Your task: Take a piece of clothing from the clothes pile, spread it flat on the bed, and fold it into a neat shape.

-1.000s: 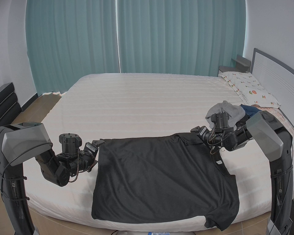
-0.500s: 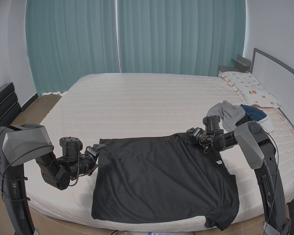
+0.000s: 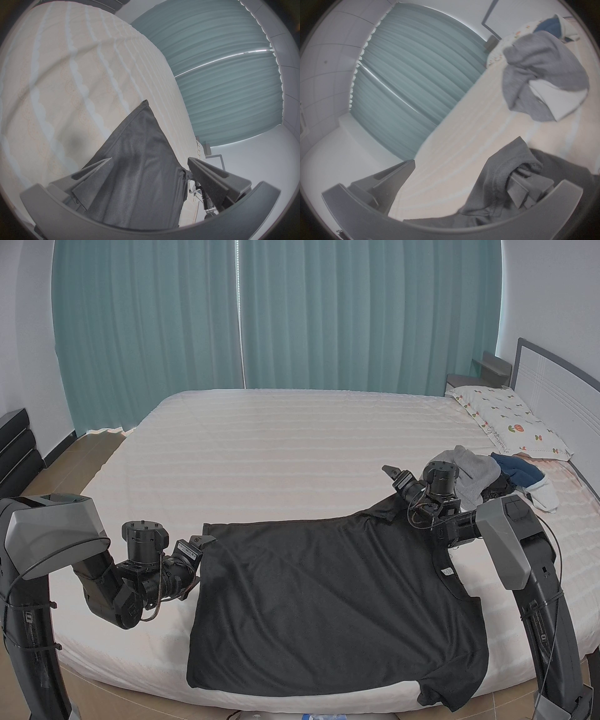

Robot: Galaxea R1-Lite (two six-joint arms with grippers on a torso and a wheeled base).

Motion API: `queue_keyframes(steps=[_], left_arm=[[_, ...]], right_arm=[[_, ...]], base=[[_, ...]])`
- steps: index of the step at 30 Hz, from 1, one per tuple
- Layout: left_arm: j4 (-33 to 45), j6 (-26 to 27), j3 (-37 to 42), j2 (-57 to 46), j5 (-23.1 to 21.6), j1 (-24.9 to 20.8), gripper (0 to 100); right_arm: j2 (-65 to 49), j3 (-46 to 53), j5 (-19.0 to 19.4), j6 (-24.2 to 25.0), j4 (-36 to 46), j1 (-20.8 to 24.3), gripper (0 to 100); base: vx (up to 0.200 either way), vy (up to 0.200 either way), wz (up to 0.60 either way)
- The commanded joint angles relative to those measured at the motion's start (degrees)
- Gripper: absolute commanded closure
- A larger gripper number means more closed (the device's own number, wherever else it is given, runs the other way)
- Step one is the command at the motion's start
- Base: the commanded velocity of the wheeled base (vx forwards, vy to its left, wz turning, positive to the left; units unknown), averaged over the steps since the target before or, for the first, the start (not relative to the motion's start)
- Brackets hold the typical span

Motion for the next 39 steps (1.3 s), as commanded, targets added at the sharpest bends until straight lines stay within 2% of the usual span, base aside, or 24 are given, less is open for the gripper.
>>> queue_keyframes(steps=[1, 3, 6, 15, 19, 23, 27, 32, 35, 37, 39], left_arm=[[-0.02, -0.02, 0.04, 0.15, 0.09, -0.08, 0], [-0.02, -0.02, 0.04, 0.15, 0.09, -0.08, 0], [-0.02, -0.02, 0.04, 0.15, 0.09, -0.08, 0], [-0.02, -0.02, 0.04, 0.15, 0.09, -0.08, 0], [-0.02, -0.02, 0.04, 0.15, 0.09, -0.08, 0], [-0.02, -0.02, 0.04, 0.15, 0.09, -0.08, 0], [-0.02, -0.02, 0.04, 0.15, 0.09, -0.08, 0], [-0.02, -0.02, 0.04, 0.15, 0.09, -0.08, 0], [-0.02, -0.02, 0.04, 0.15, 0.09, -0.08, 0], [-0.02, -0.02, 0.04, 0.15, 0.09, -0.08, 0], [-0.02, -0.02, 0.04, 0.15, 0.09, -0.08, 0]], right_arm=[[-5.31, -0.04, 3.31, -1.91, -2.97, -1.16, 0], [-5.14, -0.04, 6.03, -5.43, 0.64, -1.78, 0], [-3.03, -0.04, 6.39, -9.47, 4.77, -1.69, 0], [3.39, -0.04, 5.42, -9.82, 3.80, -1.34, 0], [2.86, -0.04, 3.57, -9.82, 5.47, -1.87, 0], [1.01, -0.04, 1.55, -9.73, 10.83, -3.27, 0], [-1.45, 0.56, 1.46, -9.65, 11.53, -4.77, 0], [-5.93, 7.15, 2.61, -10.08, 10.92, -5.21, 0], [-7.69, 9.53, 4.72, -10.17, 10.83, -5.64, 0], [-9.71, 12.95, 7.35, -11.84, 10.74, -7.14, 0], [-10.06, 14.27, 7.53, -13.25, 10.74, -7.93, 0]], base=[[0.000, 0.000, 0.00], [0.000, 0.000, 0.00], [0.000, 0.000, 0.00], [0.000, 0.000, 0.00], [0.000, 0.000, 0.00], [0.000, 0.000, 0.00], [0.000, 0.000, 0.00], [0.000, 0.000, 0.00], [0.000, 0.000, 0.00], [0.000, 0.000, 0.00], [0.000, 0.000, 0.00]])
